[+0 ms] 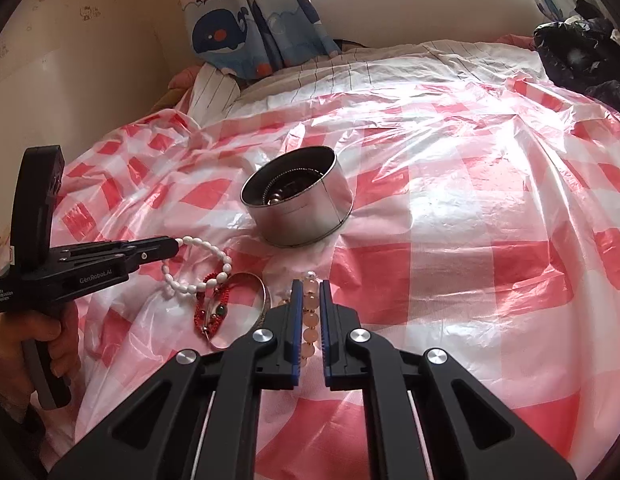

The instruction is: Organize jewelry

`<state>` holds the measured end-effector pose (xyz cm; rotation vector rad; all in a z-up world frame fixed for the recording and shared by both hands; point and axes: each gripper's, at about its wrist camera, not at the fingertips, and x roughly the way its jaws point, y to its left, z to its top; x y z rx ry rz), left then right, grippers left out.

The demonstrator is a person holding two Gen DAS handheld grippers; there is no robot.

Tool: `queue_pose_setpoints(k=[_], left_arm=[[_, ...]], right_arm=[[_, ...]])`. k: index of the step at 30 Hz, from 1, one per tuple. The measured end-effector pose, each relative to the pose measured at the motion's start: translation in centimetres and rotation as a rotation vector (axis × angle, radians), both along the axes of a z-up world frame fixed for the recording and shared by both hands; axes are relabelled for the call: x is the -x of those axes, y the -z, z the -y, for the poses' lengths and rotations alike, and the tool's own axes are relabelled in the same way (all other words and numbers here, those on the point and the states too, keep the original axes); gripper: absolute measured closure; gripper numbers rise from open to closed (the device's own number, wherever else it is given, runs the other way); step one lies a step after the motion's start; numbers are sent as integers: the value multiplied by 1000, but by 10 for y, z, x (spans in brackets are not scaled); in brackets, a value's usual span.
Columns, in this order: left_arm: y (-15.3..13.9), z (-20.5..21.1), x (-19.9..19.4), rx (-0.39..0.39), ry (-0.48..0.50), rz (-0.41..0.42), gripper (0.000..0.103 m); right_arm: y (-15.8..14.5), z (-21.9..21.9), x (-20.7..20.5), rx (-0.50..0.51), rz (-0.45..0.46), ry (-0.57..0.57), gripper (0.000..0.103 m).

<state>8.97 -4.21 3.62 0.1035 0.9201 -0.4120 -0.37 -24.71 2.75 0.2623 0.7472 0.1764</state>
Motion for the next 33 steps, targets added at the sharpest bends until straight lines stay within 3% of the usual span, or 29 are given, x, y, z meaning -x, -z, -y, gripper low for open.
queue_pose_setpoints(k=[14,33], left_arm=[[-7,13,7,-131,9,85,97],[-14,18,11,-125,18,109,97]], right_arm=[[-9,-6,3,-30,49,-26,94],[-14,-7,6,-54,86,-35,94]])
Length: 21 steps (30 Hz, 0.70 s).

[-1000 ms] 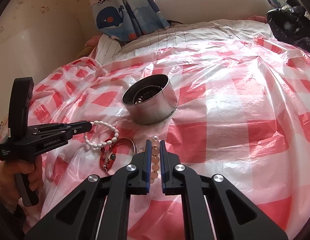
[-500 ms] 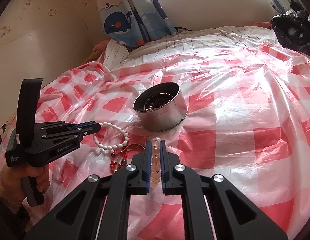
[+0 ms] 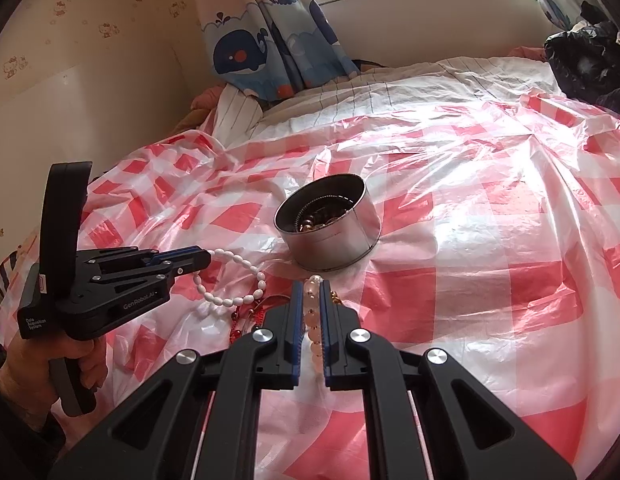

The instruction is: Organize jewelry

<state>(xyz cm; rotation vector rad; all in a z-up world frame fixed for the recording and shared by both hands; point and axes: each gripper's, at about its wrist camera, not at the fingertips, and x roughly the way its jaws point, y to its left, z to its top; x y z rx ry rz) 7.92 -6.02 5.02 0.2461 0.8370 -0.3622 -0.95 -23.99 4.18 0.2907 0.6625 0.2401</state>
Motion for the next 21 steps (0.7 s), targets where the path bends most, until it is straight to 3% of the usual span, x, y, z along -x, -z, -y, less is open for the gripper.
queue_pose_setpoints(k=[14,21], left_arm=[[-34,-7,3,202,39,13,97],[-50,8,-3,239,79,18,97]], right_arm=[[-6,4,-1,-35,12,1,94],[-10,10,-3,-80,20,5,94]])
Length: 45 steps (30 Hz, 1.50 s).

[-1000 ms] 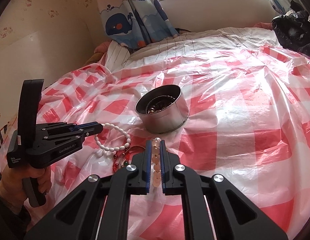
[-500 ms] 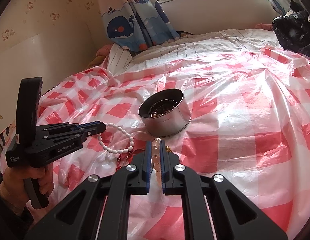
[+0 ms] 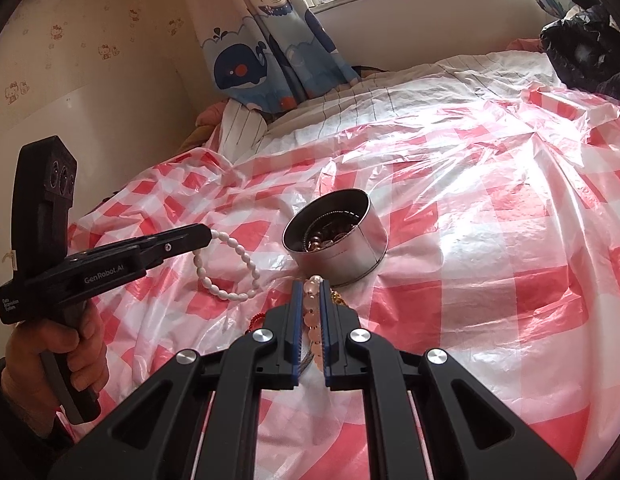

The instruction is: Organize jewelry

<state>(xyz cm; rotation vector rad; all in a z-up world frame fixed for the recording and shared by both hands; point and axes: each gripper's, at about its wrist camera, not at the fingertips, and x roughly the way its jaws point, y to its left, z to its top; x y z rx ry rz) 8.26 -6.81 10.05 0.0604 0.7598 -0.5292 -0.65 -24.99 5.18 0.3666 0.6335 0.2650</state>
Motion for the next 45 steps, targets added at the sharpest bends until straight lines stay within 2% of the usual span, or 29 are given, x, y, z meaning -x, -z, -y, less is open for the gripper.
queue_pose_setpoints(k=[8,13,14,19,24,28,31,33,35,38,42,45], left_arm=[[-21,34,-26,39,45,30,97],[-8,48,-51,112,57,-15,96],[-1,50,-58,111,44,-36,96],[41,48,-85,-10,-48,-126,96],[36,16,-78,-15,-84,-113,80],[29,-10,-60,-17,-100,-105,75],[30,-19,-44,-24,-95,-114,71],[32,-19,-32,-30,-81,-119,70],[35,-17,-22,-36,-62,-126,68],[42,-11,-4,-65,-26,-132,64],[54,-13,14,-133,-28,-133,64],[59,-17,14,-166,-51,-132,64]], right_arm=[[-2,6,-1,-21,3,7,94],[-4,11,-6,-42,8,16,94],[-5,11,-8,-43,10,18,94],[-9,10,-23,-54,12,14,94],[-21,6,-47,-85,37,-7,94],[-37,-3,-71,-123,87,-40,94],[-33,-10,-92,-58,77,-10,94],[-18,-11,-105,9,-2,35,93],[-8,-3,-99,28,-47,82,92],[-6,8,-79,34,-74,94,80],[1,4,-39,59,-111,34,68],[19,-6,-14,97,-157,-18,66]])
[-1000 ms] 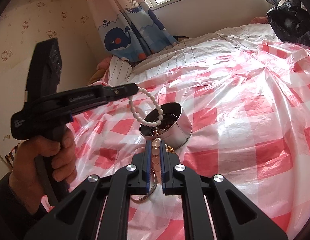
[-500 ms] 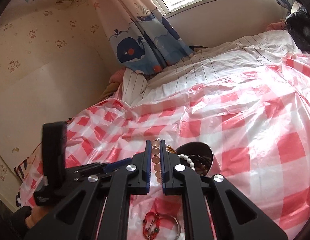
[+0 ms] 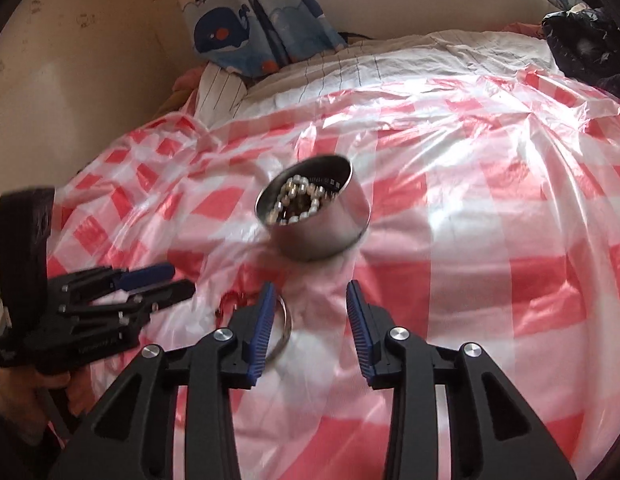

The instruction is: Organize jewelry

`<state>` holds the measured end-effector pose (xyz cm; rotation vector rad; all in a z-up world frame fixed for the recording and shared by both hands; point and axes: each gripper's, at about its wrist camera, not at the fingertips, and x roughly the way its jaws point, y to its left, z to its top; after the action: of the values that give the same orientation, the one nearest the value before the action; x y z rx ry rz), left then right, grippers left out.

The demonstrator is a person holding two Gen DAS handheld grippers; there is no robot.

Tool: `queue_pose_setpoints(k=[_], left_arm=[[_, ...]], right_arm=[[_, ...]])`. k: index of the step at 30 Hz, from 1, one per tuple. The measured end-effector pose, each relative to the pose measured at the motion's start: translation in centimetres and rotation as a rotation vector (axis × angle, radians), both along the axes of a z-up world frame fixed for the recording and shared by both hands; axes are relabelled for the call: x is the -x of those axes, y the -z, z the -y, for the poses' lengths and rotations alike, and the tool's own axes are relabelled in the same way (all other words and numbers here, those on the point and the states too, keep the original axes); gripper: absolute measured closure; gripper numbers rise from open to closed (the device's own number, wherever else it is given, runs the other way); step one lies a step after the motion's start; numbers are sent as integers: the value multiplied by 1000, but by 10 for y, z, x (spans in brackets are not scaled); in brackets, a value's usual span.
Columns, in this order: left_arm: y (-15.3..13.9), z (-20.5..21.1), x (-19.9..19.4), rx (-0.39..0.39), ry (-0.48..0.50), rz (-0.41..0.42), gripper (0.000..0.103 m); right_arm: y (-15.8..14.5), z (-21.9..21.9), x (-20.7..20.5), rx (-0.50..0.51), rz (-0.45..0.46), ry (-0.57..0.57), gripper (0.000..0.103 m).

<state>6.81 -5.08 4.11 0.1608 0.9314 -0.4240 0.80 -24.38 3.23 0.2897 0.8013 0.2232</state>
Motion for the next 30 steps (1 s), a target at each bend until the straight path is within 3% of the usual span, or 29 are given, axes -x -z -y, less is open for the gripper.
queue_pose_setpoints(k=[3,7,11,15,18,22,27,30], left_arm=[[-4,0,-2,-15,7,19,64],[-2,11,2,-53,52,22,64],[2,24,5,-111,91,38,64],[5,26,4,-158,93,53,64],[1,31,8,-139,121,72,64],[5,44,11,-107,176,54,64],[21,56,12,-126,228,8,76],[32,64,16,-176,268,-16,101]], right_arm=[[9,-13,1,31,-19,-35,66],[9,-40,-9,143,-1,-91,66],[27,-57,-29,259,-86,-113,66],[23,-32,-19,389,-91,-4,65],[16,-1,-11,299,-98,65,65],[15,2,-10,181,-91,33,65],[23,-10,-12,189,-112,-11,70],[26,-16,-13,217,-116,-33,83]])
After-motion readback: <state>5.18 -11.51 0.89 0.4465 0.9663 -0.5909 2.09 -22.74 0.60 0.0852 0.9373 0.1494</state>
